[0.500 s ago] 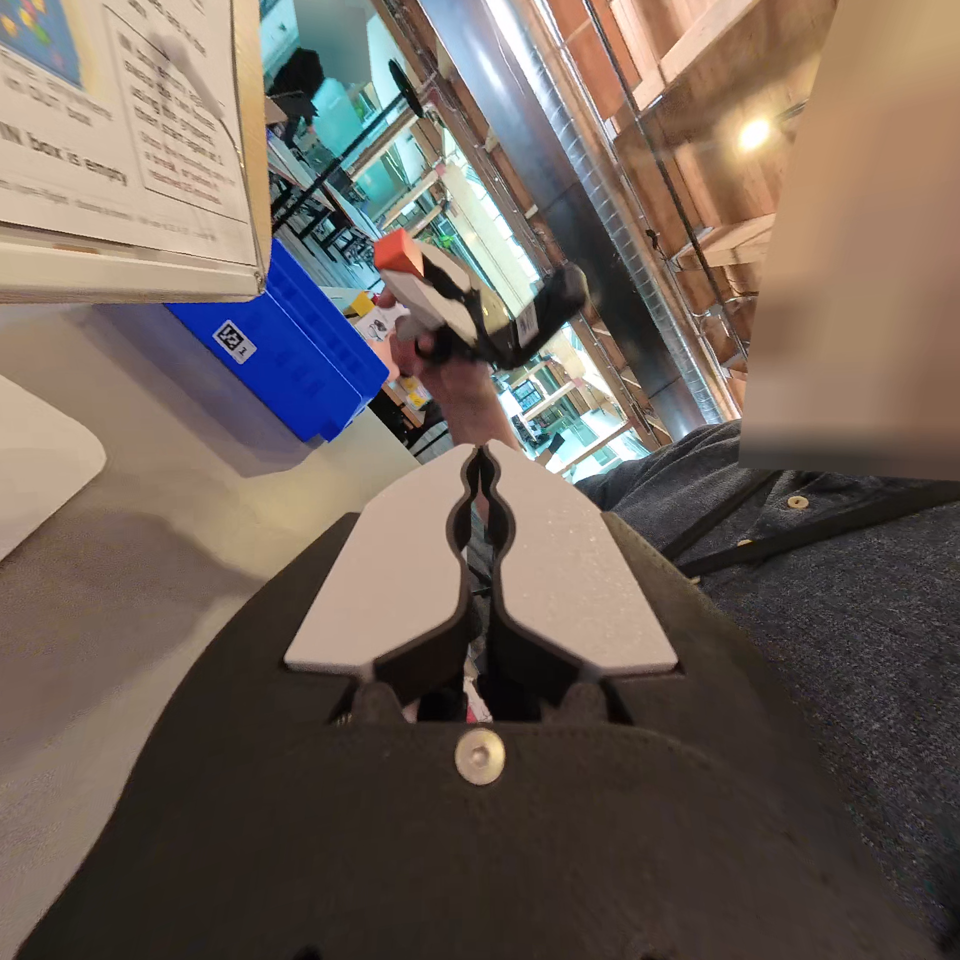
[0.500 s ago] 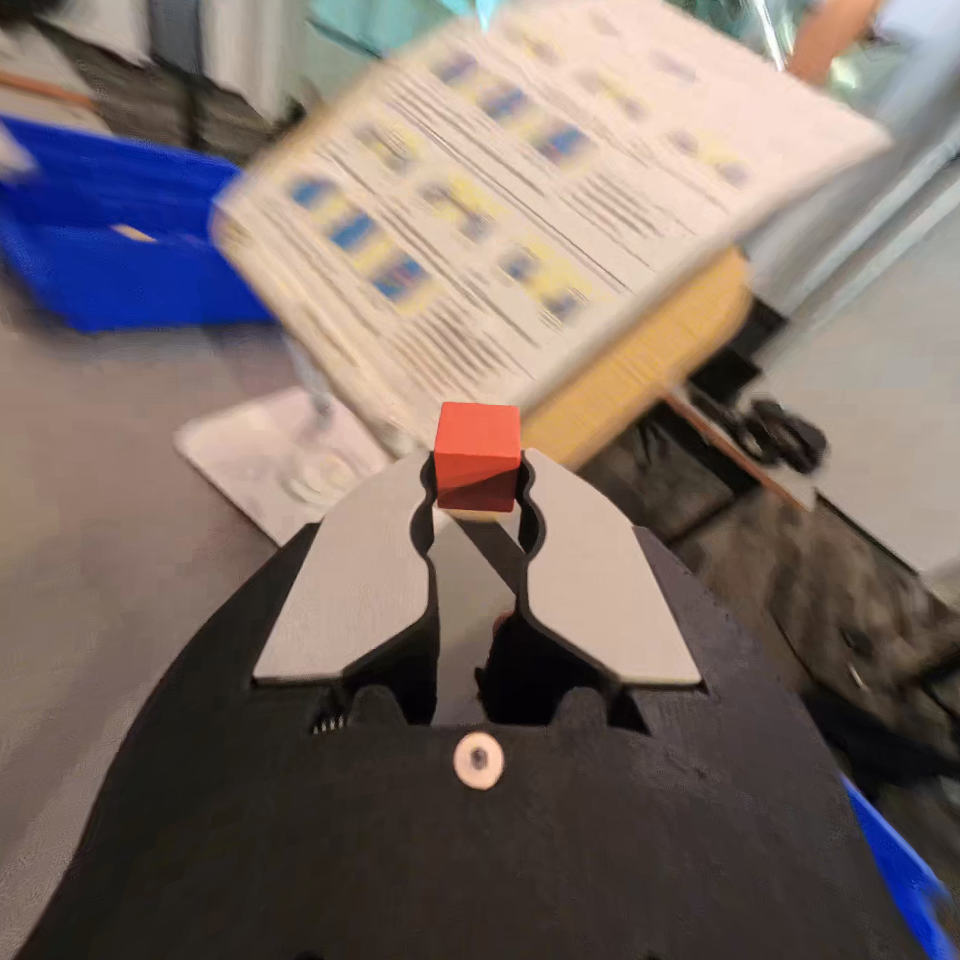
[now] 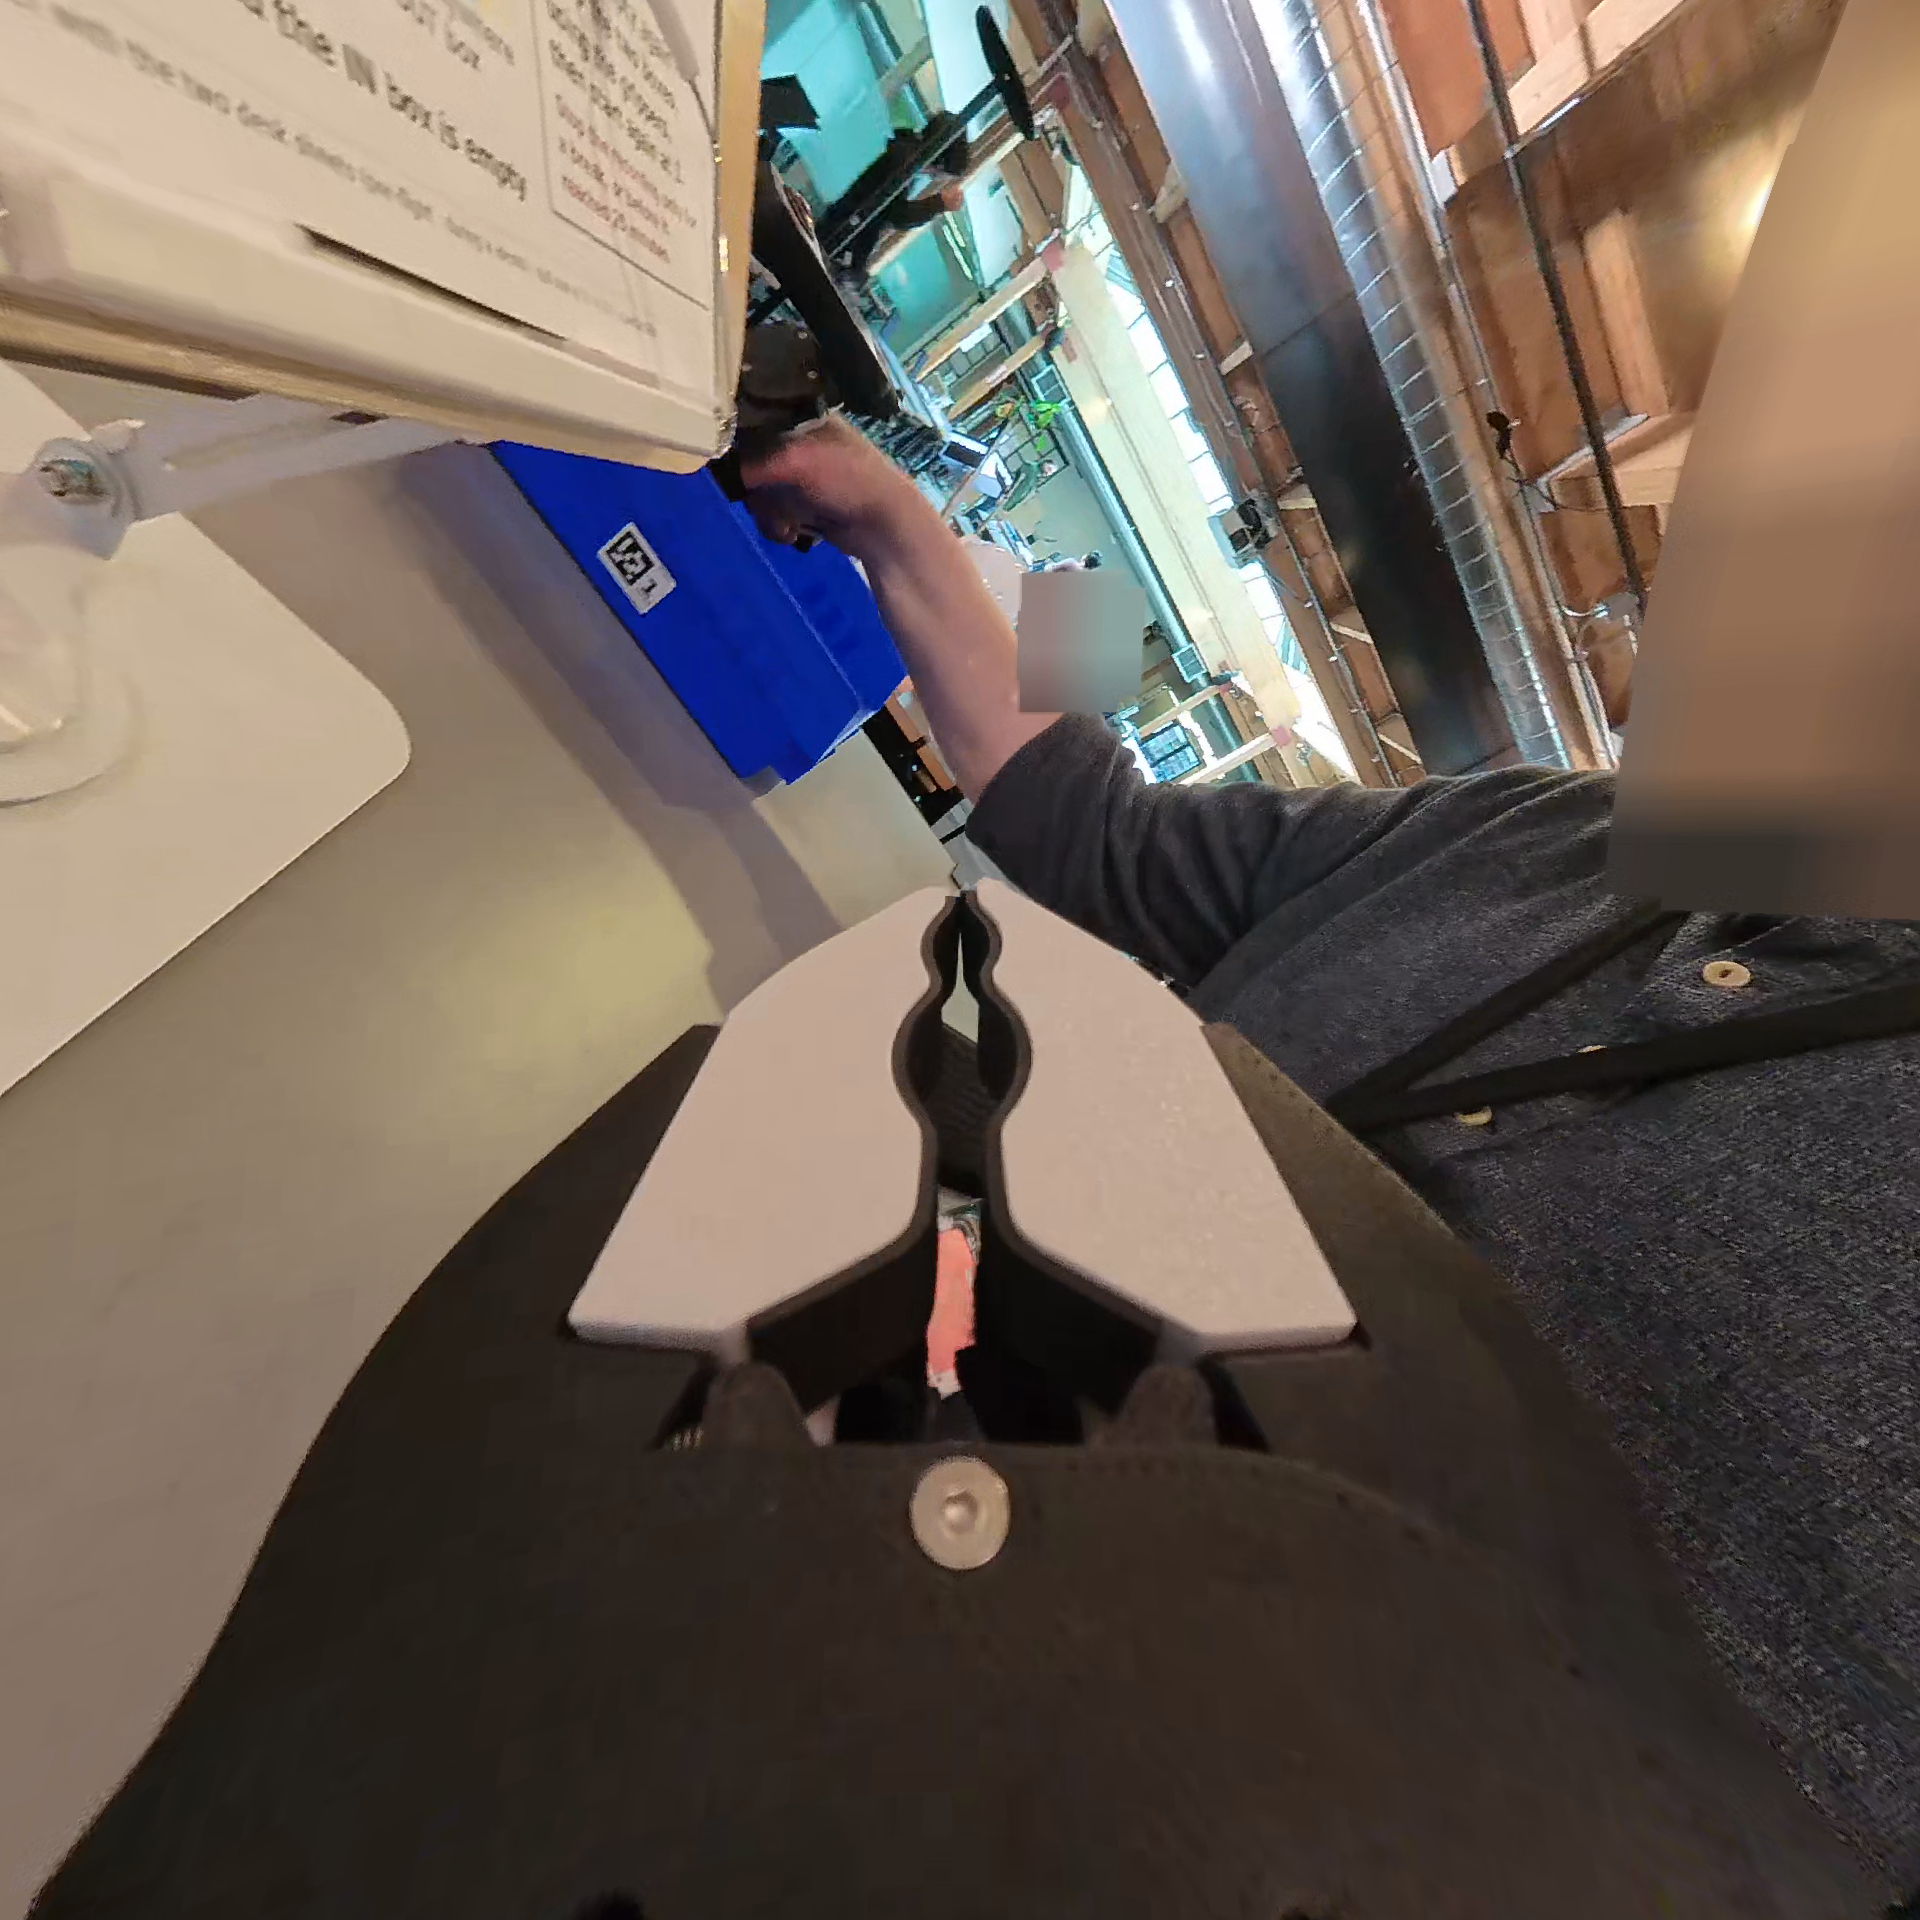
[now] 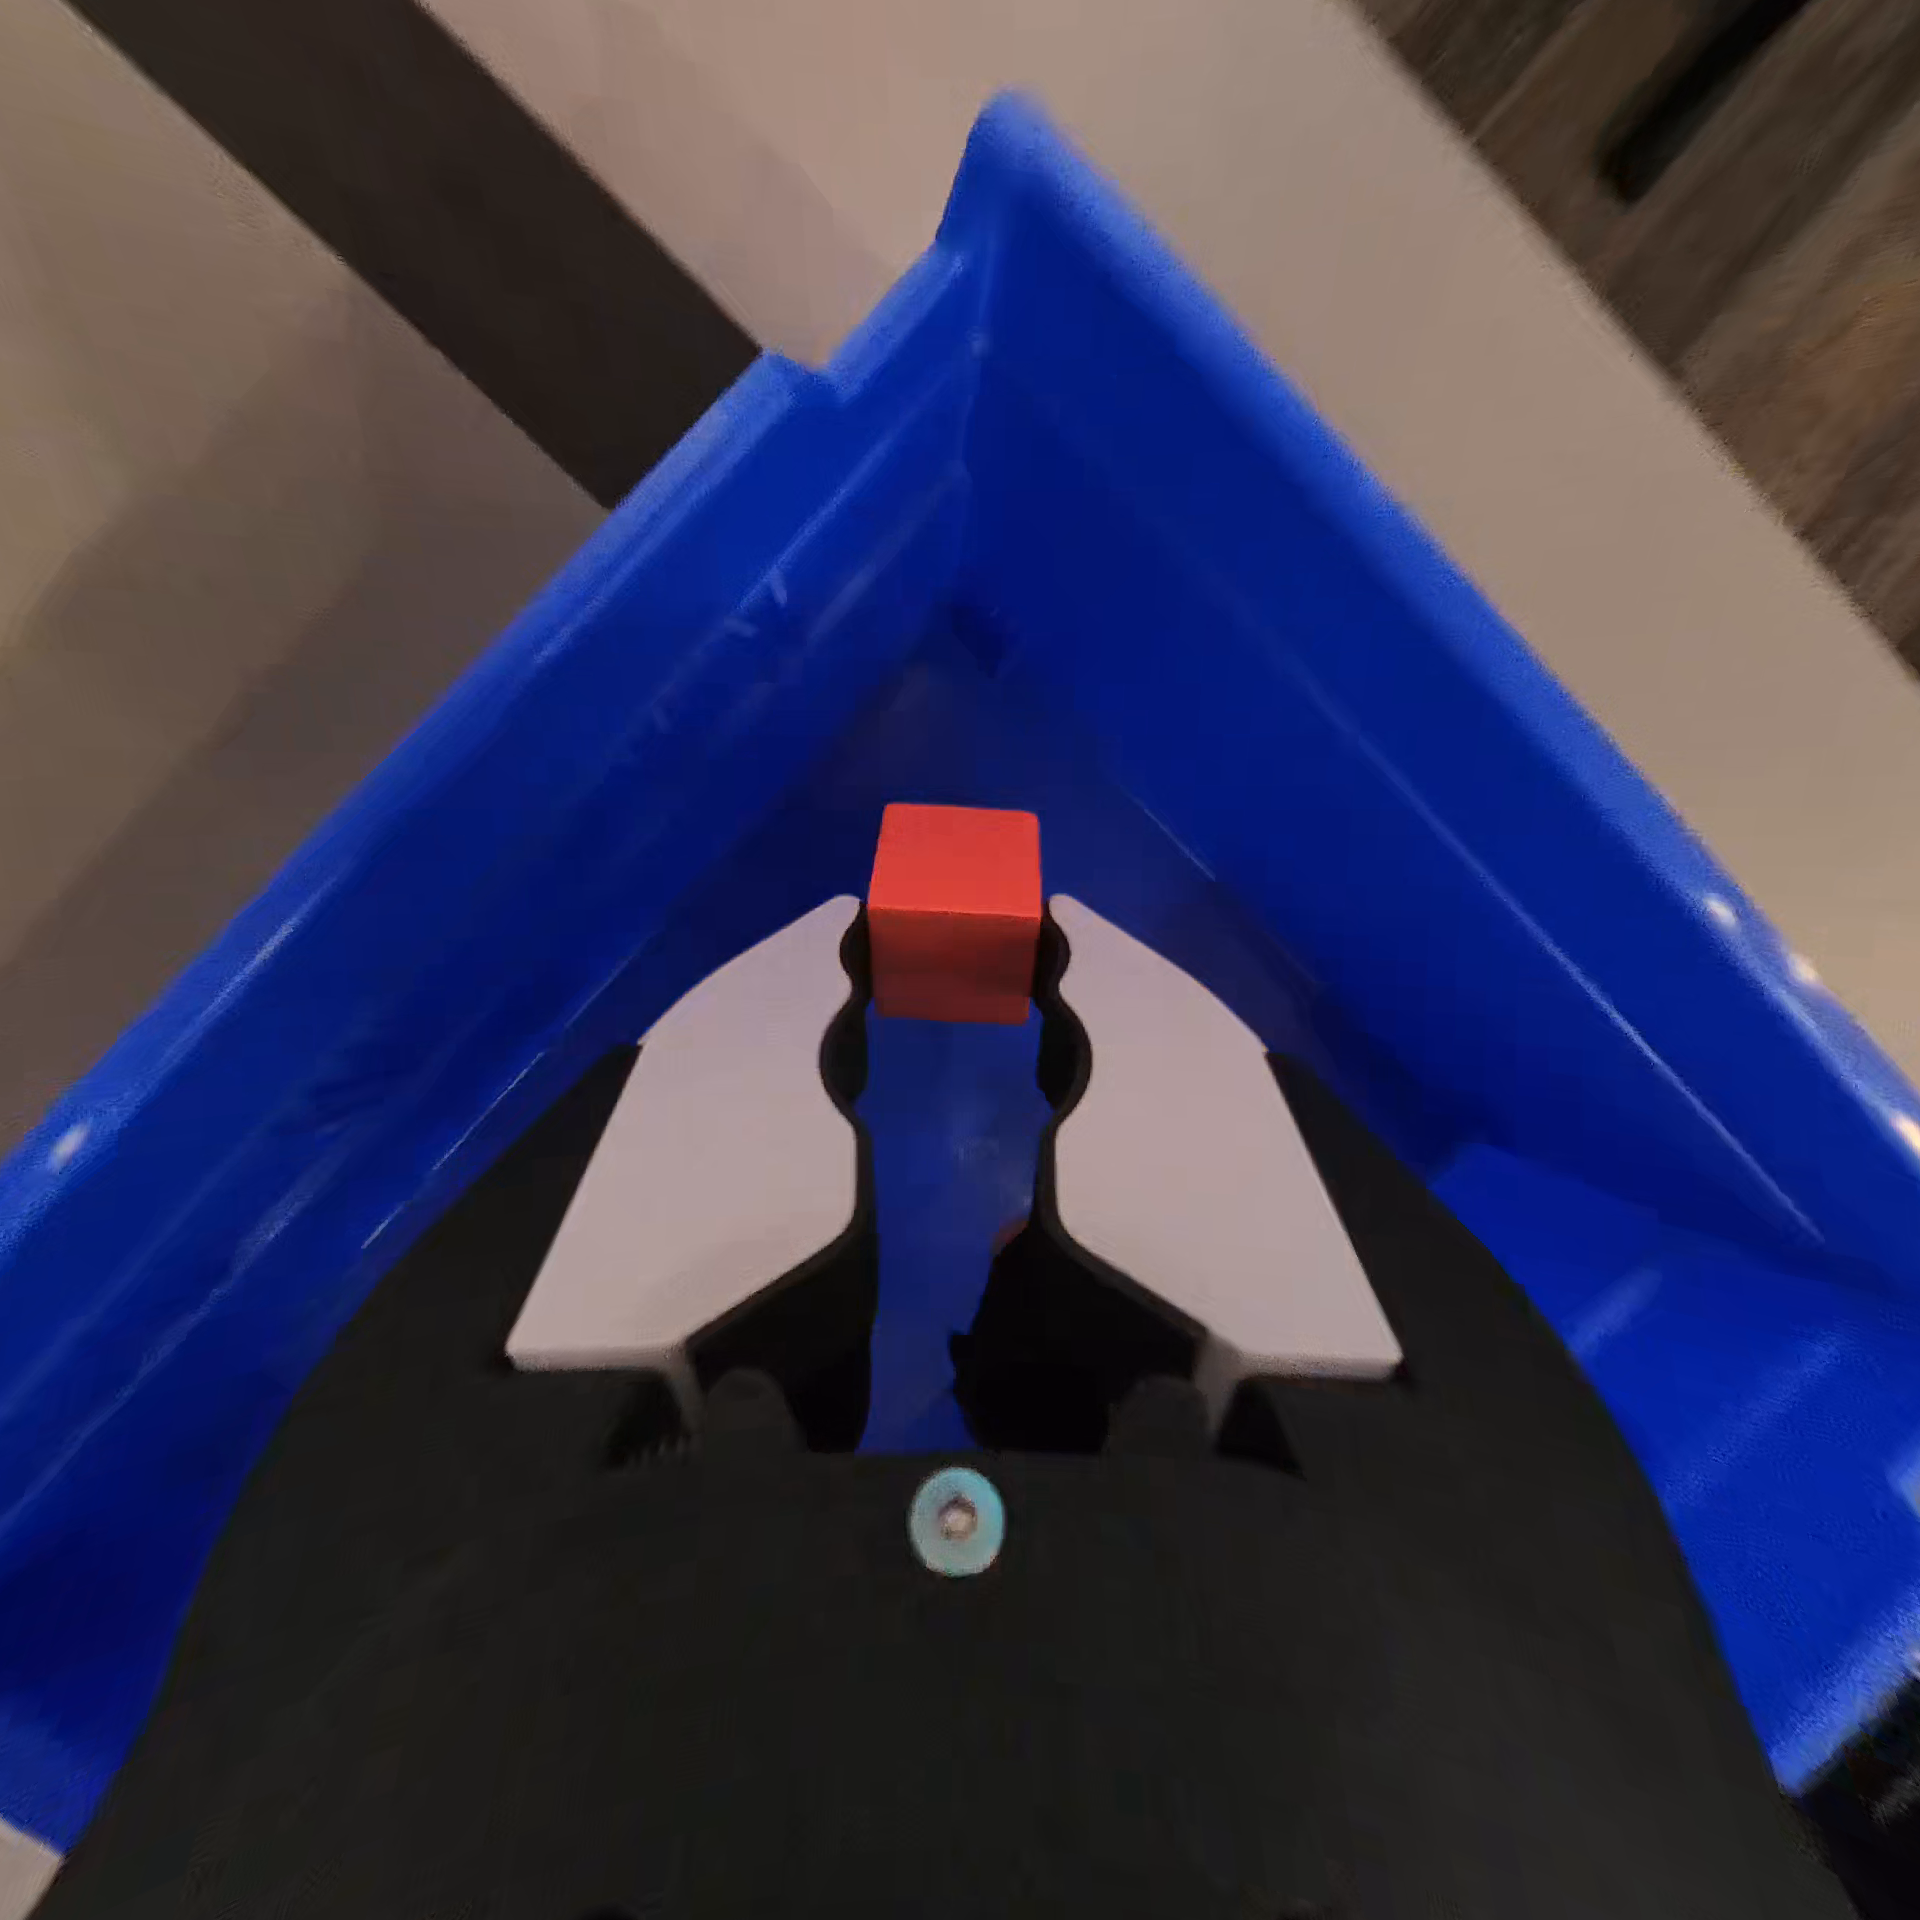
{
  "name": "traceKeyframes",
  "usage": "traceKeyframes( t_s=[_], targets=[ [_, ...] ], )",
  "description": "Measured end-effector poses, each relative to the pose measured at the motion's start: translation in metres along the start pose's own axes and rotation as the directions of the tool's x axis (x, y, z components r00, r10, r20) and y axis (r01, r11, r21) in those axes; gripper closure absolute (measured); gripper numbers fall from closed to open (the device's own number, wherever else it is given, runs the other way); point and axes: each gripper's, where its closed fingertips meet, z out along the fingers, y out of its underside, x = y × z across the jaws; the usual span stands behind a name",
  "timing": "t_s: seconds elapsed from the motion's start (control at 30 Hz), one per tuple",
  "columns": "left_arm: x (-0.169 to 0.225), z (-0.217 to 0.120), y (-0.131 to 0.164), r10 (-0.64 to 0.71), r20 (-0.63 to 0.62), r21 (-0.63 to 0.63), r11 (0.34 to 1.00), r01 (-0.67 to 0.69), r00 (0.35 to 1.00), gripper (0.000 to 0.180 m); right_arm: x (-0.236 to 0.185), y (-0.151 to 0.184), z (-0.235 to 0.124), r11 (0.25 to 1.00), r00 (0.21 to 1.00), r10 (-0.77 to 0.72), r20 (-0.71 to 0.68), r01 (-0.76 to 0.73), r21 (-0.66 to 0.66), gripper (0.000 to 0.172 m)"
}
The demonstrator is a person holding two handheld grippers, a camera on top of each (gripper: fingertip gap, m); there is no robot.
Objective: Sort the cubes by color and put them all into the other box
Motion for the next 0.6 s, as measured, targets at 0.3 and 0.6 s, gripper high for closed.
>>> traceKeyframes(
  t_s=[0.3, 0.6],
  targets=[
    [-0.009, -0.013, 0.007, -0.031, 0.055, 0.002, 1.000, 0.030, 0.998, 0.180, -0.007, 0.001, 0.040, 0.957, 0.980, -0.165, 0.115, 0.187, -0.224, 0.143],
    [-0.013, -0.039, -0.004, 0.019, 0.135, 0.041, 0.999, -0.025, 0.991, 0.180, 0.009, -0.010, -0.003, 0.980, 0.992, -0.125, -0.036, 0.118, -0.159, 0.131]
  ],
)
